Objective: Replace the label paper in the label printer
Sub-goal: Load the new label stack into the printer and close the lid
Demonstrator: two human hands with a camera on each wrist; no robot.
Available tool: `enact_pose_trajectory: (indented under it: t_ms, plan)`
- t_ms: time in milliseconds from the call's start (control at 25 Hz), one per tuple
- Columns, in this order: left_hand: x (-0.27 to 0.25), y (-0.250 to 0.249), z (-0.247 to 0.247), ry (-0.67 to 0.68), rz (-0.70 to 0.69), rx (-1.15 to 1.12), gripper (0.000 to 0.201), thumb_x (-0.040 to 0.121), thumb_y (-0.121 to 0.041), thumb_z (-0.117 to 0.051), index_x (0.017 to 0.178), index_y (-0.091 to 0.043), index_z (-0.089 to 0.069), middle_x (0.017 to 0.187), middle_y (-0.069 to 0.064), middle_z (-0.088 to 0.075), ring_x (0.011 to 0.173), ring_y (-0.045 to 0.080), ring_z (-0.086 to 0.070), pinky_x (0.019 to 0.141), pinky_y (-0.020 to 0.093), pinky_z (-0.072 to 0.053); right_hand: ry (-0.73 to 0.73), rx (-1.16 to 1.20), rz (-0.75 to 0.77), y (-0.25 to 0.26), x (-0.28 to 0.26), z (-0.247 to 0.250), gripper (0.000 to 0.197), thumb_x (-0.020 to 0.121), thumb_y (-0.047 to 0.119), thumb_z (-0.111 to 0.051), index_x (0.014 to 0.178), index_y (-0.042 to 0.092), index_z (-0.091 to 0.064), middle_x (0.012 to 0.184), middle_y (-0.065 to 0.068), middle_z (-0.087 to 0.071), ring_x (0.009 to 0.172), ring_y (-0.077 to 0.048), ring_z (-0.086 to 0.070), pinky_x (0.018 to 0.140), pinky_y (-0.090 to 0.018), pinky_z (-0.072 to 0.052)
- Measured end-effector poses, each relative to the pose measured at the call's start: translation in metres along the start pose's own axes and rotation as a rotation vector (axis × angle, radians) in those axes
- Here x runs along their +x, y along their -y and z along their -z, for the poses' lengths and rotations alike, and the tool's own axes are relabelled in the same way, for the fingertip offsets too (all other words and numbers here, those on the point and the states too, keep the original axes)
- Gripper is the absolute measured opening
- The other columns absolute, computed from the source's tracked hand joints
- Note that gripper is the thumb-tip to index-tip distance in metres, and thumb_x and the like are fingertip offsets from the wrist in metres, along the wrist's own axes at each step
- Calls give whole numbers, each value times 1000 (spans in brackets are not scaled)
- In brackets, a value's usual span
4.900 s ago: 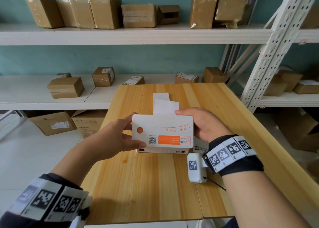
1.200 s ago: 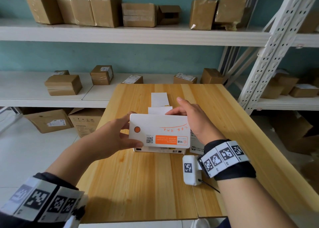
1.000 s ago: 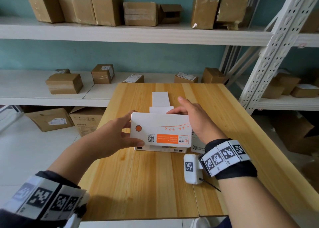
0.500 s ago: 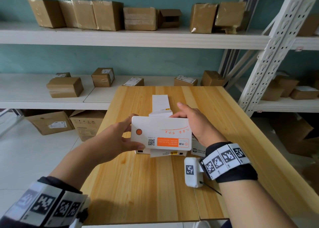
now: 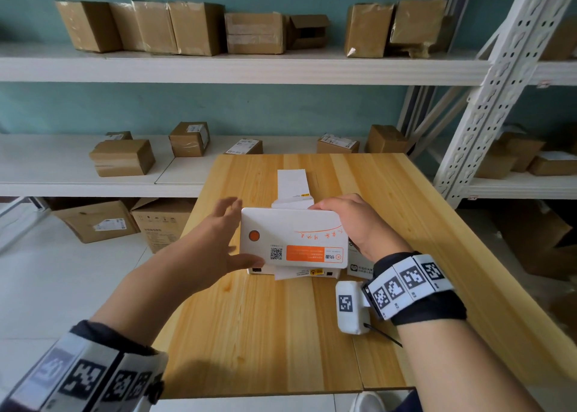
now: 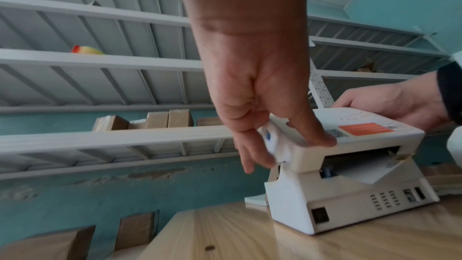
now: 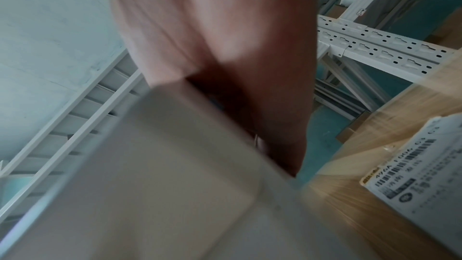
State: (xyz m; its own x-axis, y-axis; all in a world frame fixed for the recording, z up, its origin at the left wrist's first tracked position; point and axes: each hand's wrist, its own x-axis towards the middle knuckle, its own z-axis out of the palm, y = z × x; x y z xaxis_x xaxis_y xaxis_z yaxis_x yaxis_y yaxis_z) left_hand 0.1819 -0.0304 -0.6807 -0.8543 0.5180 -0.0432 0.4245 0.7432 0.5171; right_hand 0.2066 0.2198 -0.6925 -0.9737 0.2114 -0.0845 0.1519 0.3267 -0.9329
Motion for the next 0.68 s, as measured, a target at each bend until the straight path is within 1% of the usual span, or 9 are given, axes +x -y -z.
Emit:
enact_pose_trajectory:
  t_ms: [80,160,240,280,320,400,440,560,680]
  plan:
    - [-3,-10,2,-42,-82,90,110,76,-33,-82,158,-25,-9,158,-13,-14,115,9,-49,97,25,-49,-15,0,2,1,1,-1,33,97,18,-53,92,-6,-74,71,-11,-60,62,-21,-52,58,-32,-32]
    - [-4,-19,2,-29,-160,184,108,76,-29,-84,157,-26,-13,153,-12,-22,110,3,-45,93,18,-45,-20,-6,-19,1,2,0,34,96,19,-53,89,-7,-73,76,-13,-58,65,-22,-52,60,-32,-32]
    - [-1,-23,0,-9,-185,308,106,78,-25,-82,157,-23,-12,151,-9,-26,110,4,-47,91,18,-46,-7,-41,-42,1,3,0,32,96,23,-53,75,4,-69,84,-10,-55,66,-19,-52,61,-29,-34]
    - [1,-23,0,-8,-189,364,105,79,-22,-81,157,-21,-11,151,-6,-26,114,8,-50,92,21,-47,-6,-62,-46,1,4,0,29,96,25,-52,77,11,-70,90,-7,-54,70,-17,-54,62,-27,-36]
    - [3,-22,-1,-11,-191,392,104,80,-19,-80,157,-20,-10,151,-4,-27,116,11,-52,92,23,-49,-15,-71,-48,1,4,0,27,96,27,-50,87,15,-73,97,-4,-52,76,-16,-56,64,-26,-38]
    - [5,-22,-1,-1,-180,389,103,81,-17,-79,157,-20,-10,152,-2,-26,118,14,-55,91,25,-50,-44,-87,-50,2,3,0,30,100,26,-46,106,16,-74,105,3,-49,85,-11,-57,65,-23,-40]
    - [5,-22,-1,6,-176,387,102,82,-17,-79,157,-20,-10,152,-2,-26,118,14,-56,91,25,-51,-48,-93,-50,1,3,1,32,101,24,-45,109,15,-74,107,3,-49,85,-9,-56,65,-23,-41]
    - [6,-23,-2,19,-165,389,99,84,-17,-76,157,-20,-10,153,-2,-27,119,14,-56,86,22,-50,-23,-80,-70,0,3,1,34,100,25,-45,109,9,-73,105,-3,-59,83,-15,-60,70,-28,-42]
    - [7,-25,-2,24,-159,394,98,85,-17,-75,157,-18,-9,153,-1,-26,119,13,-56,87,19,-47,3,-58,-81,-3,3,1,40,96,33,-44,108,8,-72,101,-17,-70,80,-24,-62,72,-35,-41]
